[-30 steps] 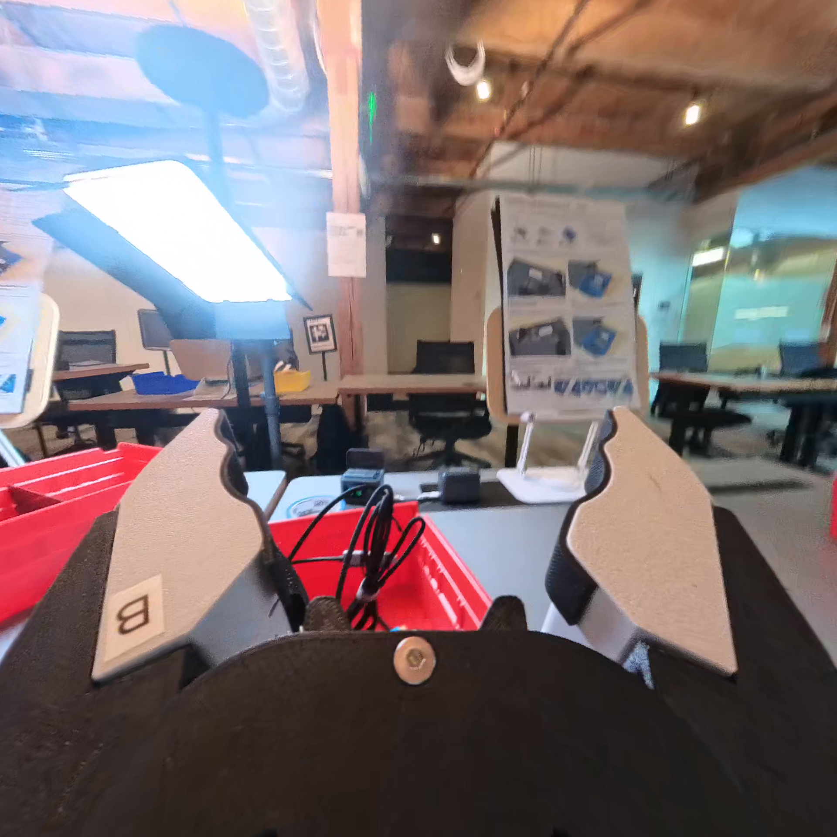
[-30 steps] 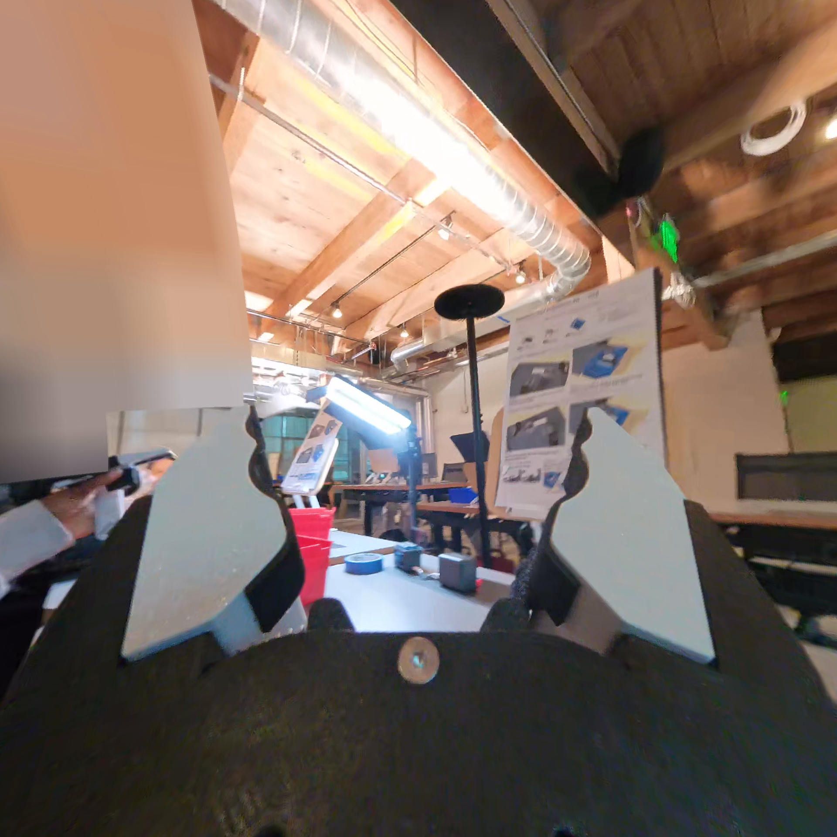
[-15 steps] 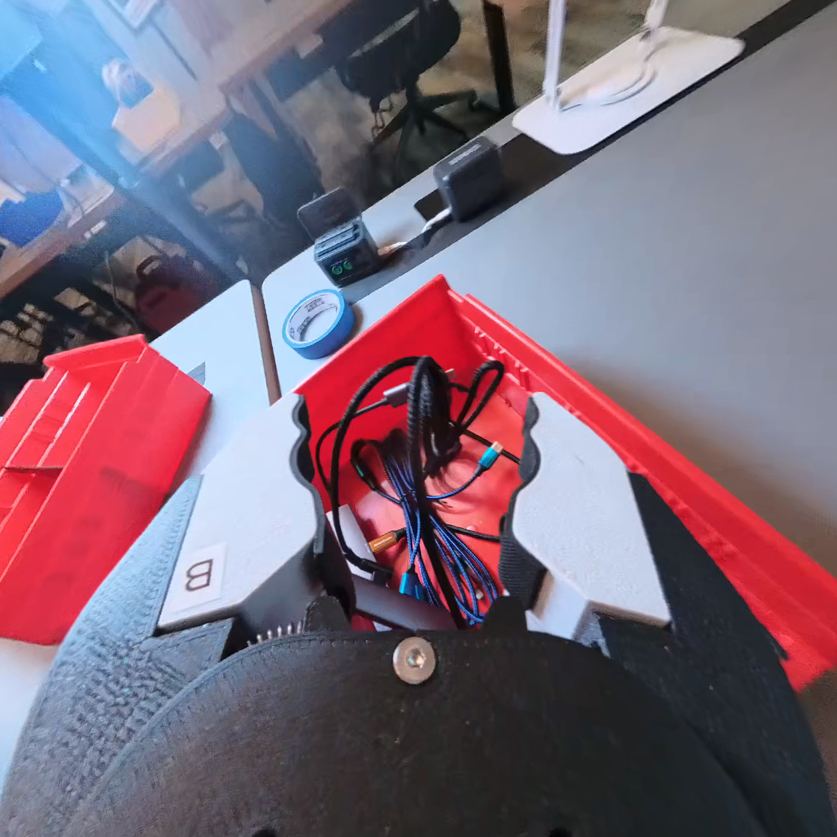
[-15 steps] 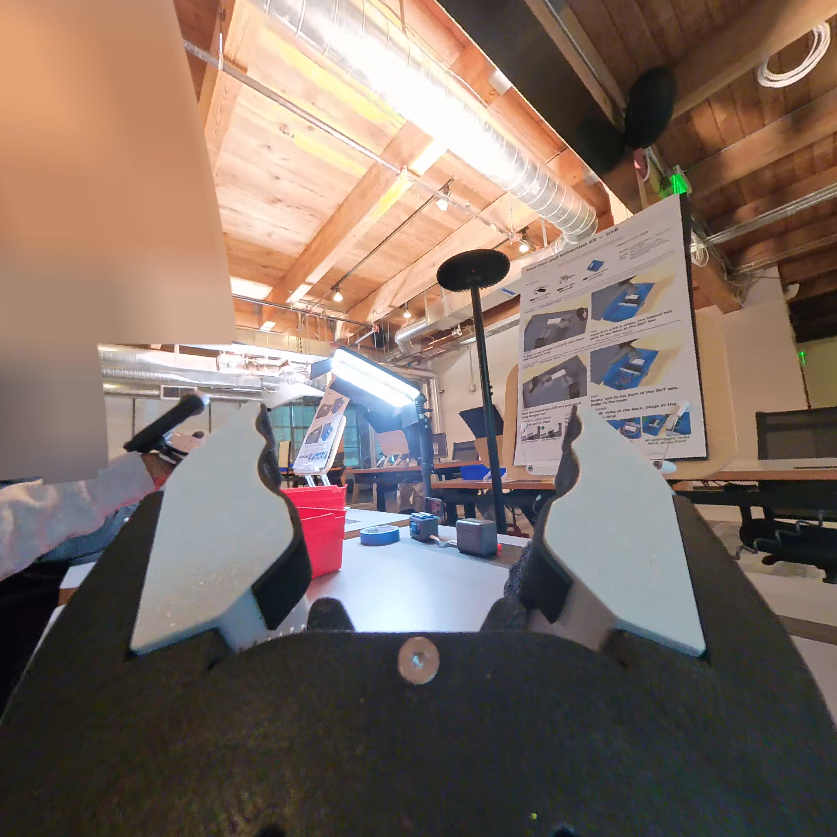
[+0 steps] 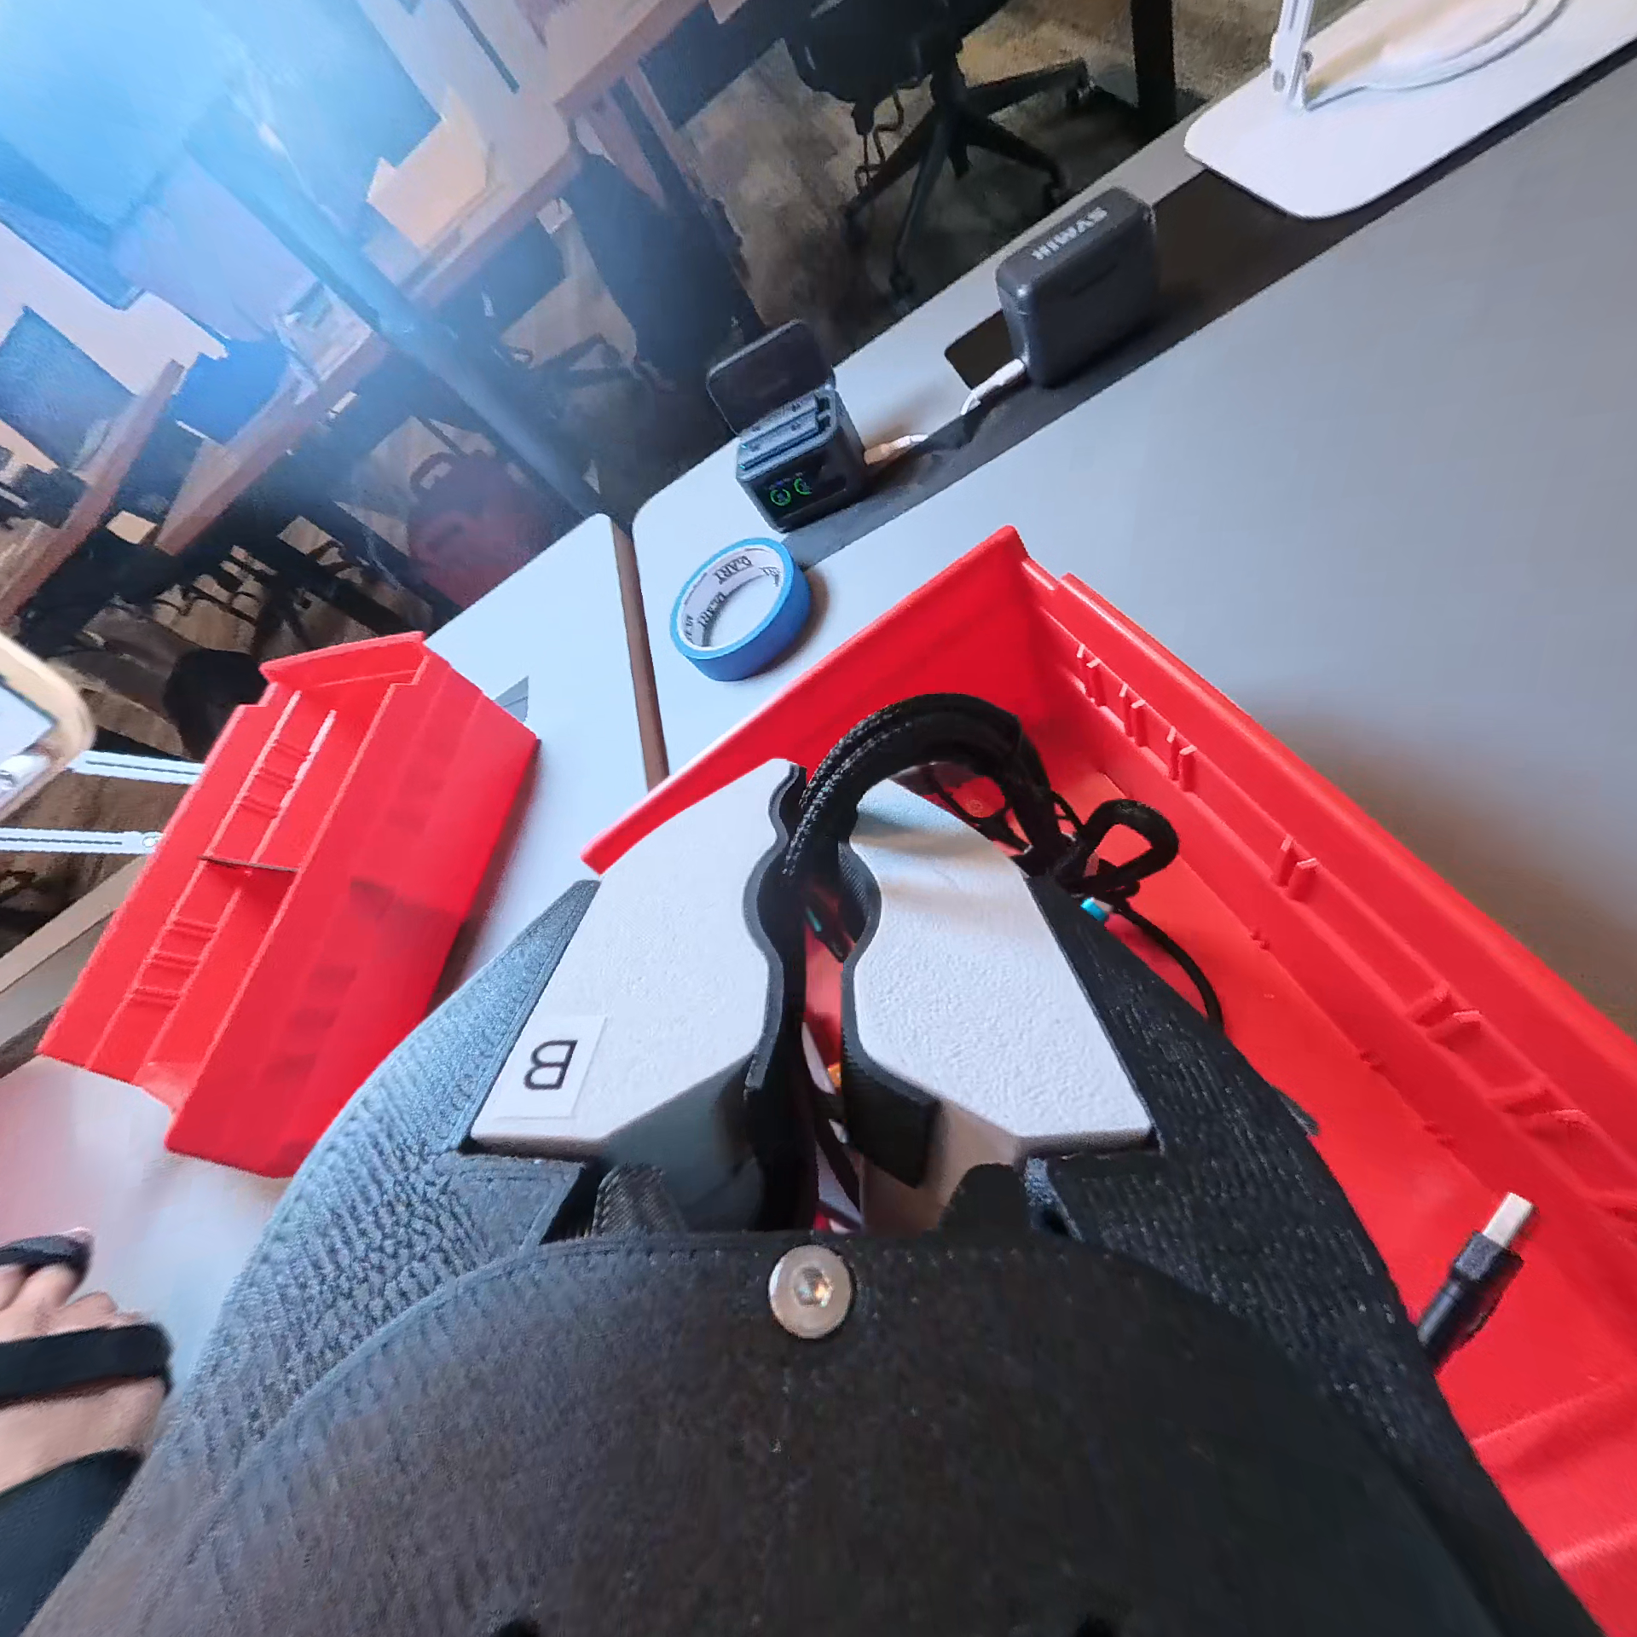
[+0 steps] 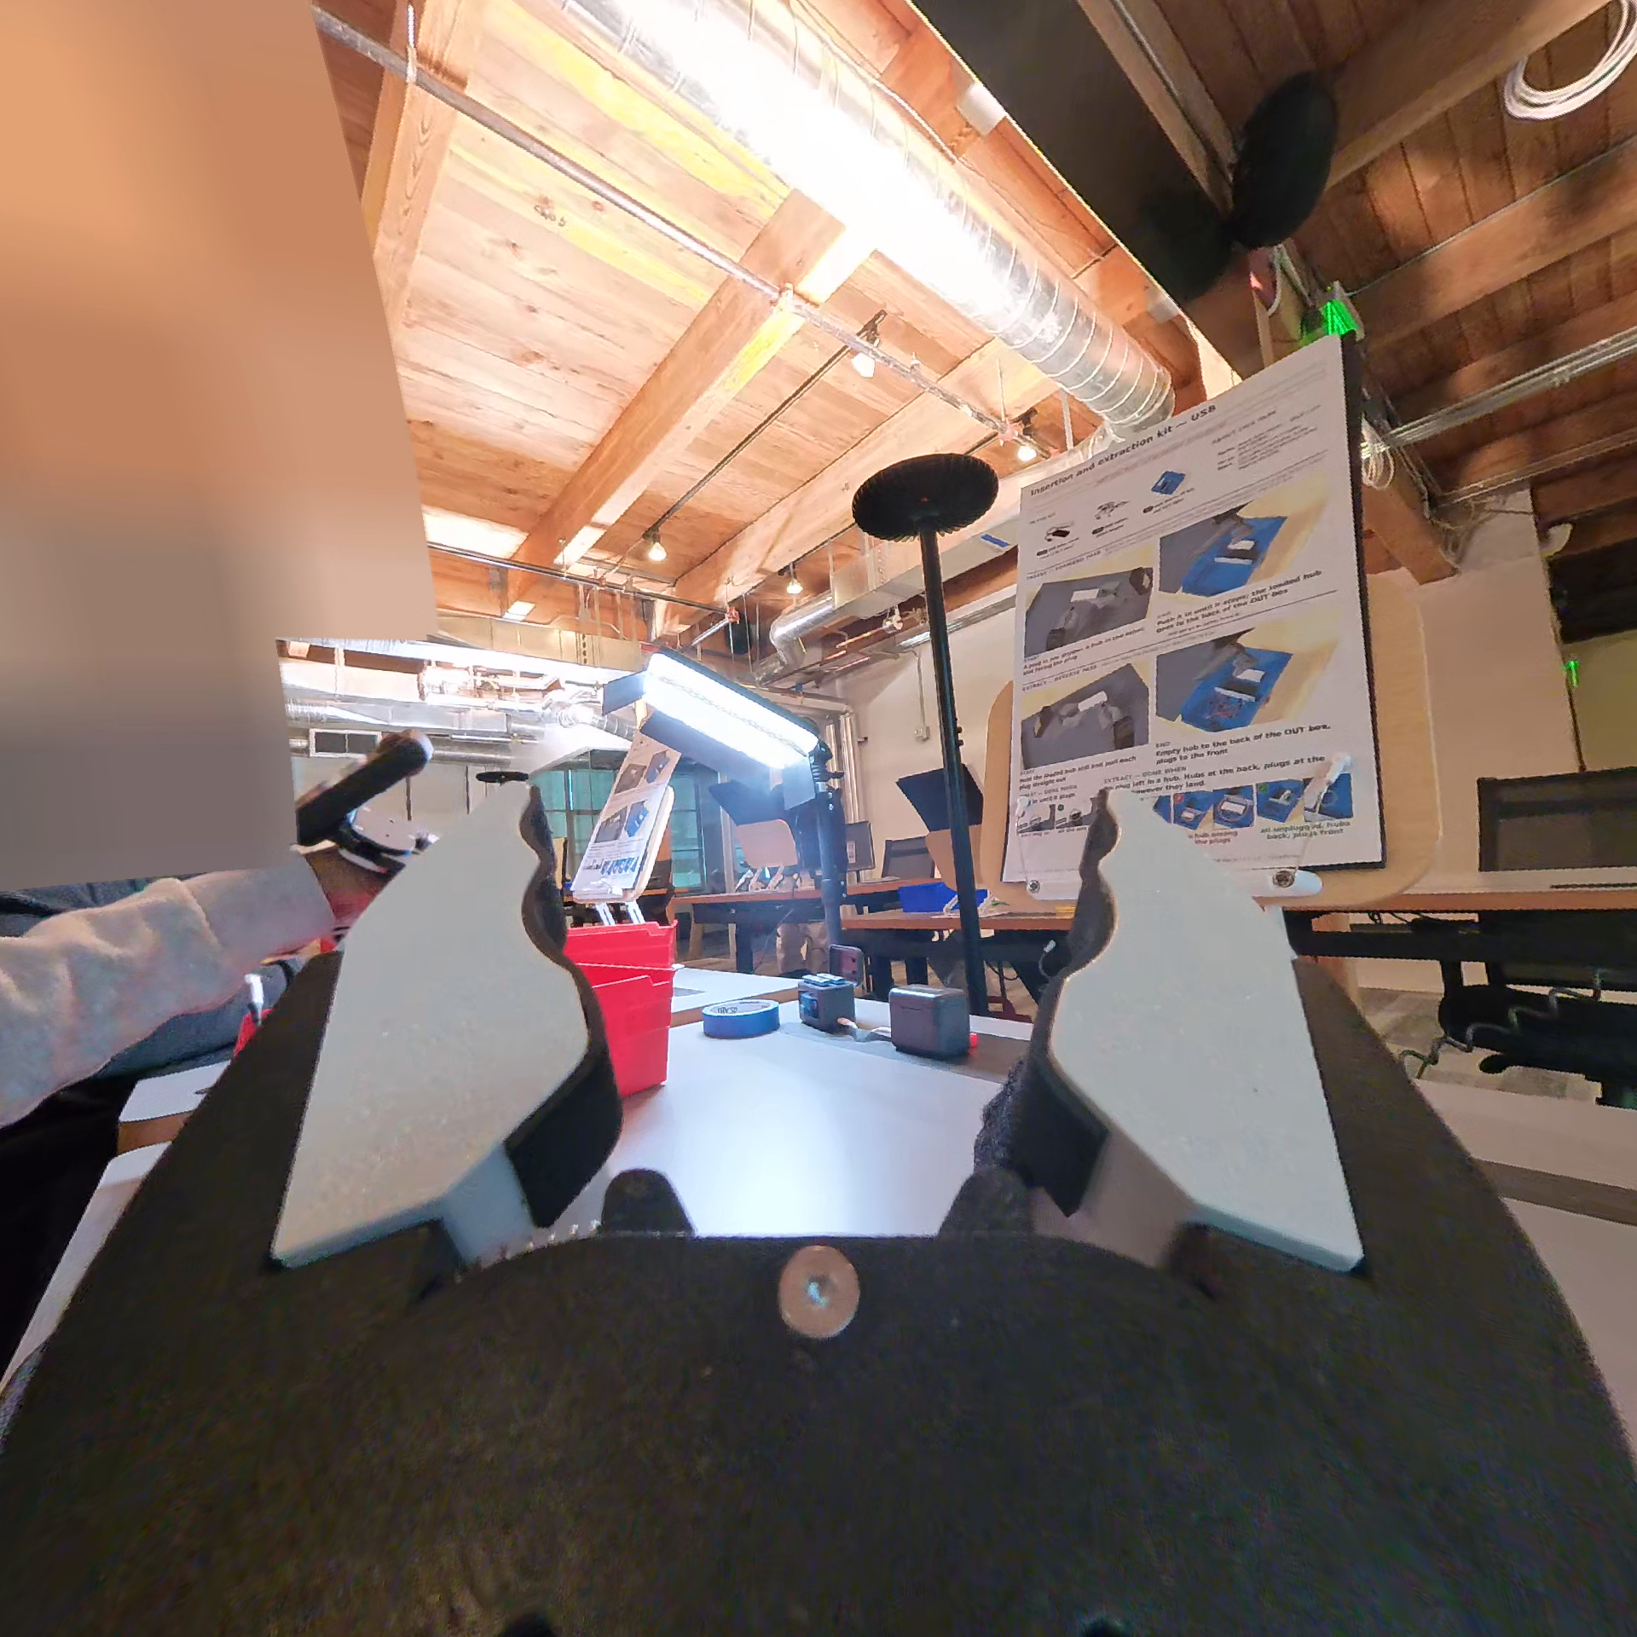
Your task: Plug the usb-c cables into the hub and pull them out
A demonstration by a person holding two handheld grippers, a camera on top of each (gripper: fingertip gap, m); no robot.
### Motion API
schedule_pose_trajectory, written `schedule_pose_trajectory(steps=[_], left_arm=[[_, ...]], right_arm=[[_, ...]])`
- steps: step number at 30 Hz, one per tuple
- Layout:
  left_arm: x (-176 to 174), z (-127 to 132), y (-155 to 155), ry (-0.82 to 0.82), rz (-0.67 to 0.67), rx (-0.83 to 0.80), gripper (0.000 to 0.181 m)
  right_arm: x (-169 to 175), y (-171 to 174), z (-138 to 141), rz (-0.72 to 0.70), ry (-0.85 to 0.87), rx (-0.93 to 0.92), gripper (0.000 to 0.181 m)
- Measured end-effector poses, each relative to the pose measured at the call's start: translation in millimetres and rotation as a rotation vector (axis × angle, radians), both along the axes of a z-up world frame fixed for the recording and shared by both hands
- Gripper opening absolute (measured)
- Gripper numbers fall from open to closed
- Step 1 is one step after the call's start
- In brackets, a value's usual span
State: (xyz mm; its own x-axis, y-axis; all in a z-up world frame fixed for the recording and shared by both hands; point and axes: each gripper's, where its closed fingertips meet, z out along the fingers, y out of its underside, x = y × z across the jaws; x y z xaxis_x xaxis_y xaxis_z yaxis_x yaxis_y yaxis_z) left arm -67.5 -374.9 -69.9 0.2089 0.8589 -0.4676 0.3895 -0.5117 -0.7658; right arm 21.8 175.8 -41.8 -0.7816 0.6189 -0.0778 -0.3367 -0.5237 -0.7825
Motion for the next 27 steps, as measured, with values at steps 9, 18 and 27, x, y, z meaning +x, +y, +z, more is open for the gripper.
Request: schedule_pose_trajectory(steps=[9, 18, 27], left_arm=[[7, 33, -14, 0.111, 0.050, 0.013, 0.004], [9, 120, -18, 0.290, 0.080, -0.021, 0.003], [17, 189, -27, 0.434, 0.139, -0.046, 0.002]], right_arm=[[-3, 0, -3, 0.002, -0.021, -0.003, 0.109], [-3, -7, -7, 0.010, -0.029, 0.034, 0.108], [-4, -6, -8, 0.014, -0.038, 0.029, 0.107]])
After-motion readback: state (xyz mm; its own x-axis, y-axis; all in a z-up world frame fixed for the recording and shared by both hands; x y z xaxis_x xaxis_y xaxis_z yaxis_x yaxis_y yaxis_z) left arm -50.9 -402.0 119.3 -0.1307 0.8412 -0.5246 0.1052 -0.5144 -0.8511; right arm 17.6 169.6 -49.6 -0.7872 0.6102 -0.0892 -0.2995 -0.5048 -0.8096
